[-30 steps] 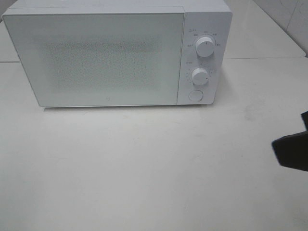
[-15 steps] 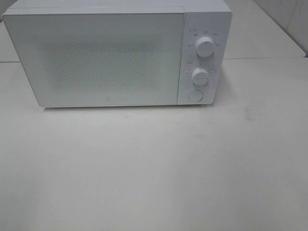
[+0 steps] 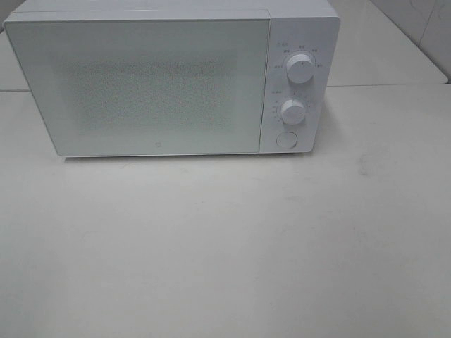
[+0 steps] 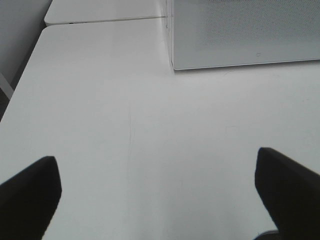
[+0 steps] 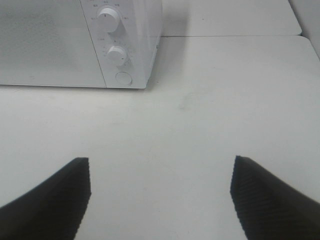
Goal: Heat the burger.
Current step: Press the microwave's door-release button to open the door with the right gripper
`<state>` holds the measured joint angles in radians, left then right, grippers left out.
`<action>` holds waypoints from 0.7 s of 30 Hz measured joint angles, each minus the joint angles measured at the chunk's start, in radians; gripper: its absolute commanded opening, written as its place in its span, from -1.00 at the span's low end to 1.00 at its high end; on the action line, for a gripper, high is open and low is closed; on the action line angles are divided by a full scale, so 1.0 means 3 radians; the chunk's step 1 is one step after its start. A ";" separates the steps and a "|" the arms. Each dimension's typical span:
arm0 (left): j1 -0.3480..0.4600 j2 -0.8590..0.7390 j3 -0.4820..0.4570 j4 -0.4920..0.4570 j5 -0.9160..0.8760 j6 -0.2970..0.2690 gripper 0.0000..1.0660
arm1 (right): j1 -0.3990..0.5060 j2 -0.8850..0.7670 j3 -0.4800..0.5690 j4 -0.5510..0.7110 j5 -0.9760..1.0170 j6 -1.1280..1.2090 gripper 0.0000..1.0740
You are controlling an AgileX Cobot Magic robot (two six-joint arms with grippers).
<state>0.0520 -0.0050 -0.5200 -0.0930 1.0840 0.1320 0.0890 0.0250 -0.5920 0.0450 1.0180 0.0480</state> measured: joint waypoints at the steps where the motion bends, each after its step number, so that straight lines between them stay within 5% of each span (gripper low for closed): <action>1: 0.0000 0.0000 0.0000 0.0000 0.0000 0.0000 0.83 | 0.0000 0.0000 0.0000 0.0000 0.0000 0.0000 0.41; 8: 0.0000 0.0000 0.0000 0.0000 0.0000 0.0000 0.83 | -0.0030 -0.0097 0.0290 -0.0003 -0.0007 0.0000 0.41; 21: 0.0000 0.0000 0.0000 0.0000 0.0000 0.0000 0.83 | -0.0030 -0.0097 0.0290 0.0020 -0.0057 0.0000 0.41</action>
<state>0.0520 -0.0050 -0.5200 -0.0930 1.0840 0.1320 0.0800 -0.0040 -0.5050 0.0510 1.0010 0.0480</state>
